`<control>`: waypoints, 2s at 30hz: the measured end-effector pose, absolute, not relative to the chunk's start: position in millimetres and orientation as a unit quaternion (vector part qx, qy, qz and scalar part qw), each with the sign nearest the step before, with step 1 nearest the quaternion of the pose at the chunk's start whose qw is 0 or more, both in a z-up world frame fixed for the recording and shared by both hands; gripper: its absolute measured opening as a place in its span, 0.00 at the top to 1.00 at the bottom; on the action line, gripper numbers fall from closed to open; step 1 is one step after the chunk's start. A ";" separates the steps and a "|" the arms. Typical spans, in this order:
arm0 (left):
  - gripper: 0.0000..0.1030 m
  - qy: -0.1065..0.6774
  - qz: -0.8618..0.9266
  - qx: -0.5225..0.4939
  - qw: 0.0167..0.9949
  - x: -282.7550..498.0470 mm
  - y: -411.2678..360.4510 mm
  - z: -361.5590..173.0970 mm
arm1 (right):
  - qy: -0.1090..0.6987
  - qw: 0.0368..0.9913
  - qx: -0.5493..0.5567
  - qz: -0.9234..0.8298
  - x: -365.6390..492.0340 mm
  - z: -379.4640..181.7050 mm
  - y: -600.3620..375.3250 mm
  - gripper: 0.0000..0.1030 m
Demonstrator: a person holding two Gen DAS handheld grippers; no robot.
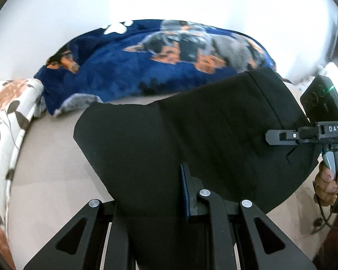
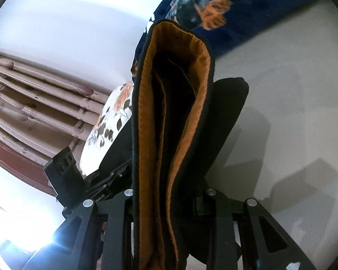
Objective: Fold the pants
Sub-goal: 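Lift and slide the folded trousers with both grippers toward the blue blanket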
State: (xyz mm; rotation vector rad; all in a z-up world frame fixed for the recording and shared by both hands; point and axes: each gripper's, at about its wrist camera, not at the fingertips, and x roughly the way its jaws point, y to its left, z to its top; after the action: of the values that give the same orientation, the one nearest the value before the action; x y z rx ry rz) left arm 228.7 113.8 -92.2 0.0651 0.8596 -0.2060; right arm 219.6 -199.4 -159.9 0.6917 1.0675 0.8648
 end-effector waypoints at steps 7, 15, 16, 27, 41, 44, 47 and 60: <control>0.83 0.415 -0.055 0.016 0.908 288.5 156.2 -119.5 | 0.479 0.719 0.314 0.393 281.3 -176.2 -176.3 0.76; 0.63 0.416 -0.033 0.000 0.909 290.7 175.3 -149.0 | 0.496 0.730 0.306 0.357 290.1 -205.9 -182.1 0.76; 0.58 0.413 -0.025 0.002 0.911 289.6 176.4 -151.0 | 0.496 0.731 0.306 0.354 289.4 -207.1 -182.6 0.76; 0.31 0.412 0.019 -0.021 0.911 287.9 184.3 -158.9 | 0.483 0.778 0.251 0.313 293.4 -197.9 -162.8 0.72; 0.23 0.404 0.047 0.001 0.914 287.3 179.2 -158.7 | 0.458 0.823 0.199 0.270 288.3 -187.3 -146.6 0.63; 0.21 0.403 0.053 0.006 0.914 287.0 178.1 -158.8 | 0.457 0.826 0.190 0.269 287.5 -186.3 -143.5 0.61; 0.18 0.402 0.060 0.012 0.913 286.9 177.2 -158.8 | 0.457 0.827 0.188 0.269 287.2 -185.8 -141.2 0.56; 0.16 0.397 0.080 0.028 0.914 285.4 173.4 -159.0 | 0.460 0.841 0.152 0.241 279.1 -179.4 -125.2 0.47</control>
State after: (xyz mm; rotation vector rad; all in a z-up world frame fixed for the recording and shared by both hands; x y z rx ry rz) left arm 285.4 173.4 -159.0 0.0578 0.8187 0.1642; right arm 279.1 -125.2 -179.4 0.3215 0.9727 0.5095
